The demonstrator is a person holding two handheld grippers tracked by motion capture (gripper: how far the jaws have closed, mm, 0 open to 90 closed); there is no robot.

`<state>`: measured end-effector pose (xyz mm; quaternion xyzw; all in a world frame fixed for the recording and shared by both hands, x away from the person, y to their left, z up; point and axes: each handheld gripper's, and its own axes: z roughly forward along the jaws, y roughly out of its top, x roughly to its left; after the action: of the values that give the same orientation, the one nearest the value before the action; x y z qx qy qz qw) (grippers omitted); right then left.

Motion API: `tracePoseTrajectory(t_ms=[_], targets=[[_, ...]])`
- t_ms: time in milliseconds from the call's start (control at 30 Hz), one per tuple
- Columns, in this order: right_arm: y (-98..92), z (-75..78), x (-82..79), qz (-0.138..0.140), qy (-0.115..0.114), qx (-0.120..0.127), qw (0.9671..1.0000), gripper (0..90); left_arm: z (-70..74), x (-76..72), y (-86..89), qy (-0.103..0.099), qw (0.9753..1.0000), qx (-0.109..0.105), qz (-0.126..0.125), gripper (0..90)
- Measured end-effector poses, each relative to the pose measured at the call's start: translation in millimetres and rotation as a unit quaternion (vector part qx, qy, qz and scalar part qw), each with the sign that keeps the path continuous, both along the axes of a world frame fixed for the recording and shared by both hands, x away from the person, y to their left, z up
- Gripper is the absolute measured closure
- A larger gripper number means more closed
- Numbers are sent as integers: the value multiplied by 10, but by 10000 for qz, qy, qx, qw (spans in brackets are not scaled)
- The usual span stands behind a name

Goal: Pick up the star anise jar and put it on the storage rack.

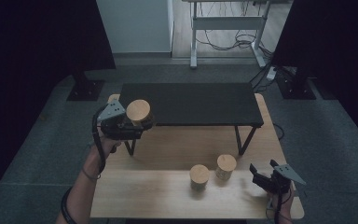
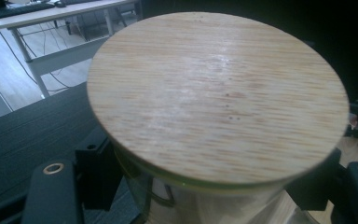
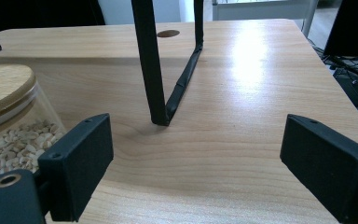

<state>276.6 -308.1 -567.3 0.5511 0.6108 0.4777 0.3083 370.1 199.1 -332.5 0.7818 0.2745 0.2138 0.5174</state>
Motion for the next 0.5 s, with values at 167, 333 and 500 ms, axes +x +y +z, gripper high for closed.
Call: tracePoseTrajectory(t_ms=[167, 333, 500], targets=[[-2, 0, 2, 11, 9, 9, 10000, 87, 16, 66, -2, -5, 10000, 5, 39, 249], [-8, 0, 4, 5, 9, 16, 10000, 87, 25, 122, -5, -22, 9999, -13, 97, 249], [-16, -1, 5, 4, 10, 34, 10000, 87, 30, 190, -15, -44, 9999, -32, 157, 249]])
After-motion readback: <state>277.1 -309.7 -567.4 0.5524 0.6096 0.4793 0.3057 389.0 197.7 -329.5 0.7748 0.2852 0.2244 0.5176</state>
